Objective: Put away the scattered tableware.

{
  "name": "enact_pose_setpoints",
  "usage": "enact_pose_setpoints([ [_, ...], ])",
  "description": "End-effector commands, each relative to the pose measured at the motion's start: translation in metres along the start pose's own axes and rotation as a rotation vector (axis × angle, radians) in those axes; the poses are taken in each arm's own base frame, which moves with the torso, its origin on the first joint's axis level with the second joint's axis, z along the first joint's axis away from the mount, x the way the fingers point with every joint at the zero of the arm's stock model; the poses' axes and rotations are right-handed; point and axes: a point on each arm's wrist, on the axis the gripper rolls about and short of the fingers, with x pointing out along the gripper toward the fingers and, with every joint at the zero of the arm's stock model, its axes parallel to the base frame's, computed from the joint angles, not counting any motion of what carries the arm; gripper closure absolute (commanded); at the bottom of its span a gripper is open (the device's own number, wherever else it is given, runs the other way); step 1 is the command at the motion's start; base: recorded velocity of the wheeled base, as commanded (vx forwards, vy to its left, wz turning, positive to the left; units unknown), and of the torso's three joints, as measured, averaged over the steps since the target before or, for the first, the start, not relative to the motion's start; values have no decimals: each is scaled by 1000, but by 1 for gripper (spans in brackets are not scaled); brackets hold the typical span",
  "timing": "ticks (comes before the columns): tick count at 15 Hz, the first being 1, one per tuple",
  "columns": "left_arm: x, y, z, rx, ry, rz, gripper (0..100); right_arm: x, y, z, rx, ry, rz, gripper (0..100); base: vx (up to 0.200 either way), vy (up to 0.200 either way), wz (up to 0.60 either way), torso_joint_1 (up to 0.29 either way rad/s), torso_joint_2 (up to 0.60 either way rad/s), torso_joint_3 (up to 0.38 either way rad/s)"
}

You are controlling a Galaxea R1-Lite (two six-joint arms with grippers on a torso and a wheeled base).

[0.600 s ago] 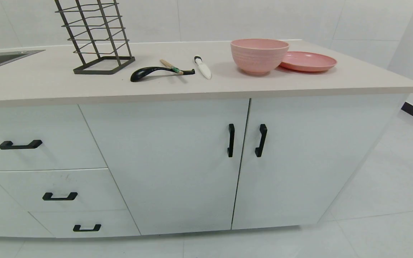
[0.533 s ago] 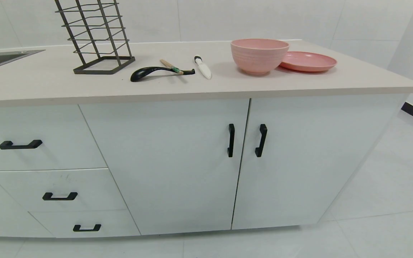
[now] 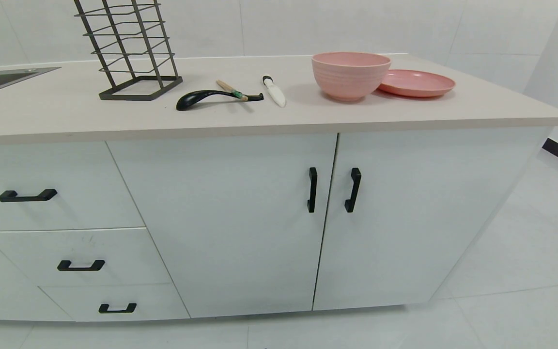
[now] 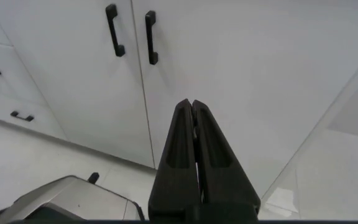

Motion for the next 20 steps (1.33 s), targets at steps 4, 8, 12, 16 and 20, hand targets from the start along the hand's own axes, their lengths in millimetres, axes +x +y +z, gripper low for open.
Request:
enact_pose_setpoints([
  [4,0,0,0,-1,1,0,0,63,-9,3,-18,142,78,100,0,0,0,0,0,0],
  [8,0,0,0,0,1,0,0,88,-12,-3,-35,194,130,100,0,0,0,0,0,0],
  [12,0,0,0,-1,1,0,0,114,-16,-7,-65,165,200,0,0,0,0,0,0,0],
  [16,0,0,0,0,1,0,0,160,-19,-33,-99,120,278,0,0,0,0,0,0,0],
  [20,0,0,0,0,1,0,0,179,-19,-40,-129,87,361,0,0,0,0,0,0,0],
])
